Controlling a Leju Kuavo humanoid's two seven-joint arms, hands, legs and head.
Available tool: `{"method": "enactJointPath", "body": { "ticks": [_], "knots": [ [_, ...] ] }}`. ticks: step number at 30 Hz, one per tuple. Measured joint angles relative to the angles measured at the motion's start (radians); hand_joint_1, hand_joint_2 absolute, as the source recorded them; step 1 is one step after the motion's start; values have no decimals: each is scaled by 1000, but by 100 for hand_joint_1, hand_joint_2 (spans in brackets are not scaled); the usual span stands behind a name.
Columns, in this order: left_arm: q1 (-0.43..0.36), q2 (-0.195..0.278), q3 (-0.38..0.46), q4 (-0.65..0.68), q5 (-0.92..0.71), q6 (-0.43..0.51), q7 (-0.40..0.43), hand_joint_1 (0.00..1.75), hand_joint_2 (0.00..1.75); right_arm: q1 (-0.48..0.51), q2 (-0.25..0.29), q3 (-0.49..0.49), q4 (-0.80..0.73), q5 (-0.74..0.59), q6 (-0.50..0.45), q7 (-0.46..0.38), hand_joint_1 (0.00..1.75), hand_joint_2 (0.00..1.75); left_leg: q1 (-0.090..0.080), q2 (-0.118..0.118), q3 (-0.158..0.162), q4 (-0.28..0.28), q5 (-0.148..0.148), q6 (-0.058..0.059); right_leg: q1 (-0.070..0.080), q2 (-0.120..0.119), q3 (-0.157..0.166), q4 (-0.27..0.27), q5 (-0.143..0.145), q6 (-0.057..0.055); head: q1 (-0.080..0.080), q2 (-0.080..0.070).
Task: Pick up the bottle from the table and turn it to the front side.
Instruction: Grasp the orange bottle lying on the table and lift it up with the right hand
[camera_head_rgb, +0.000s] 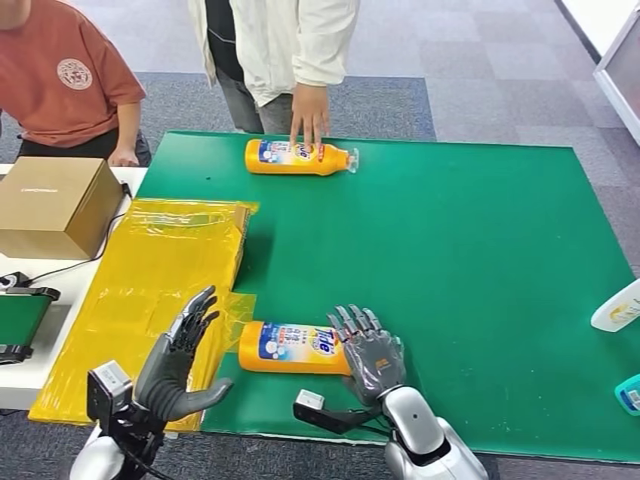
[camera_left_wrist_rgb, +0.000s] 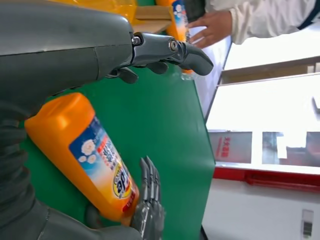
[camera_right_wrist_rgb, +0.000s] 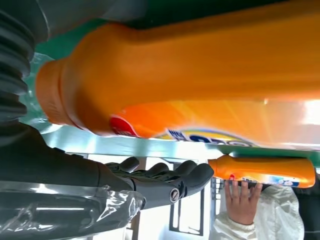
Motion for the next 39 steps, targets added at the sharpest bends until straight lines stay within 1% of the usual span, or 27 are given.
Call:
{"method": "enactJointPath", "body": {
  "ticks": [6,7,8,10,11,12,15,18,22,26,32,34,39],
  "knots": [
    [7,25,-20,-52,0,1,-13,0,175,-18,1,8,21,3,37,-34,0,175,0,0,7,0,-1,0,0,0,4,0,0,-1,0,0],
    [8,28,-21,-60,0,2,-15,0,175,-19,0,10,22,2,42,-40,9,175,0,0,8,0,-1,0,0,0,5,0,0,-1,0,0],
    [10,32,-21,-69,-1,2,-15,0,175,-20,0,11,22,2,46,-46,30,175,0,0,9,0,-1,0,0,0,6,0,0,0,0,0],
    [14,37,-21,-84,-3,1,-17,0,175,-21,-2,14,21,-2,56,-55,117,175,0,0,10,0,-1,0,0,0,7,0,0,0,0,0],
    [15,39,-21,-91,-5,0,-17,0,175,-20,-3,15,20,-4,63,-58,152,175,0,0,10,0,-1,0,0,0,7,0,0,0,0,0],
    [17,41,-22,-96,-7,0,-18,0,175,-17,-4,16,18,-8,71,-60,175,175,0,0,11,0,-1,0,0,1,8,0,0,0,0,0],
    [22,45,-22,-114,-14,0,-21,0,175,-3,-12,18,1,-35,87,-71,175,175,0,0,10,0,-1,0,0,0,8,0,0,0,0,0],
    [28,48,-21,-125,-17,2,-22,0,175,19,-20,15,-37,-110,93,-109,175,175,0,0,10,0,-1,0,0,0,8,0,0,0,0,0],
    [42,50,-20,-136,-15,12,-22,0,175,73,-29,-14,-130,-351,144,-221,175,175,0,0,7,0,-1,0,0,0,10,0,0,0,0,0],
    [55,51,-15,-144,-7,18,-22,0,175,125,-31,-60,-235,-570,223,-299,175,175,0,0,4,0,-1,0,0,0,9,0,0,0,0,0],
    [64,42,13,-148,42,40,-11,0,175,179,-21,-152,-370,-977,400,-408,175,175,0,0,1,0,-1,0,0,0,6,0,0,0,0,0],
    [62,30,28,-147,71,40,-1,0,175,188,-11,-173,-410,-1041,429,-424,175,175,0,0,1,0,-1,0,0,0,5,0,0,0,0,0],
    [40,-11,36,-141,173,4,24,0,175,195,8,-187,-476,-1093,439,-443,175,175,0,0,0,0,-1,0,-1,0,5,0,0,0,0,0]
  ]
}}
